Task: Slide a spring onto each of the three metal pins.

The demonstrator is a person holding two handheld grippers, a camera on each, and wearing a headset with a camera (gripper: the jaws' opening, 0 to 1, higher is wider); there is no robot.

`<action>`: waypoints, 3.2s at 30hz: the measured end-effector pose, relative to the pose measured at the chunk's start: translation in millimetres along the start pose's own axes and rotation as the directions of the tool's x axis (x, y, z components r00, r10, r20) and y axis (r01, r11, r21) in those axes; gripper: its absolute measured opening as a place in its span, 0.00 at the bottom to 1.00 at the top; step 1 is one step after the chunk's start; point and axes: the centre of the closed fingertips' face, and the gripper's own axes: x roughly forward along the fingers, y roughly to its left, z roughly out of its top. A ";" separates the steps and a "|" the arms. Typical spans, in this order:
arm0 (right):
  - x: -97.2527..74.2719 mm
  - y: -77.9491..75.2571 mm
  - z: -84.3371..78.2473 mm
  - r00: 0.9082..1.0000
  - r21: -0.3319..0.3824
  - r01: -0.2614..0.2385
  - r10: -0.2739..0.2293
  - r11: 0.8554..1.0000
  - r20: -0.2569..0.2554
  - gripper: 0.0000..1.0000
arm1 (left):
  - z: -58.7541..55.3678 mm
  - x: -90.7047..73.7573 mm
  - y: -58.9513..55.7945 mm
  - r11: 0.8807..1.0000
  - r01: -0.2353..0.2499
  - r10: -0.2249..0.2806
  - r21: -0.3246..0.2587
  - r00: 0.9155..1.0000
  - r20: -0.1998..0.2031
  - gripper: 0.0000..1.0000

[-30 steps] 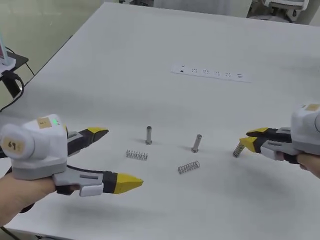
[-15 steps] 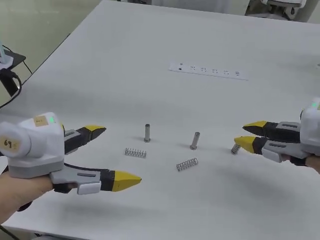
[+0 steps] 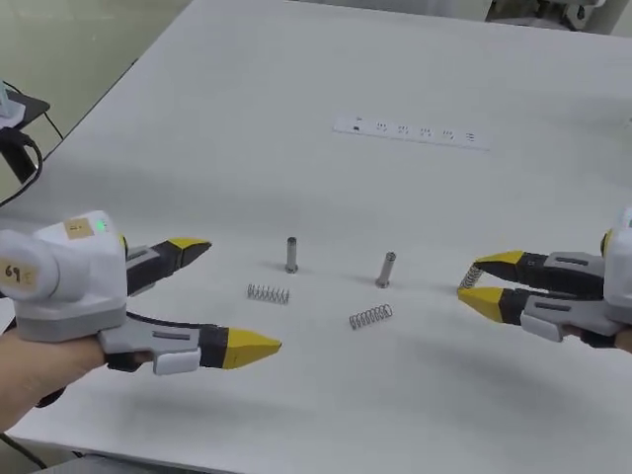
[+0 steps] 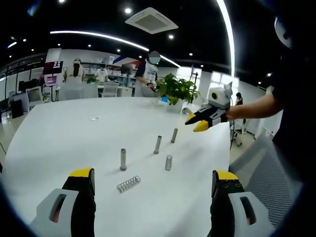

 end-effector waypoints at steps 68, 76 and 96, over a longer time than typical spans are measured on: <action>104.3 41.6 -33.5 0.865 -0.427 -0.415 0.202 0.804 -0.460 0.17 | 4.6 -4.1 -2.0 1.000 0.013 -0.013 0.016 1.000 0.004 0.94; 105.8 41.6 -44.4 0.842 -0.414 -0.441 0.208 0.796 -0.498 0.15 | 3.2 -8.9 1.7 1.000 0.000 0.000 0.011 1.000 0.006 0.94; 98.5 45.5 -39.5 0.846 -0.362 -0.419 0.214 0.832 -0.488 0.08 | 1.6 -5.6 -2.8 1.000 0.019 -0.019 0.020 1.000 -0.005 0.93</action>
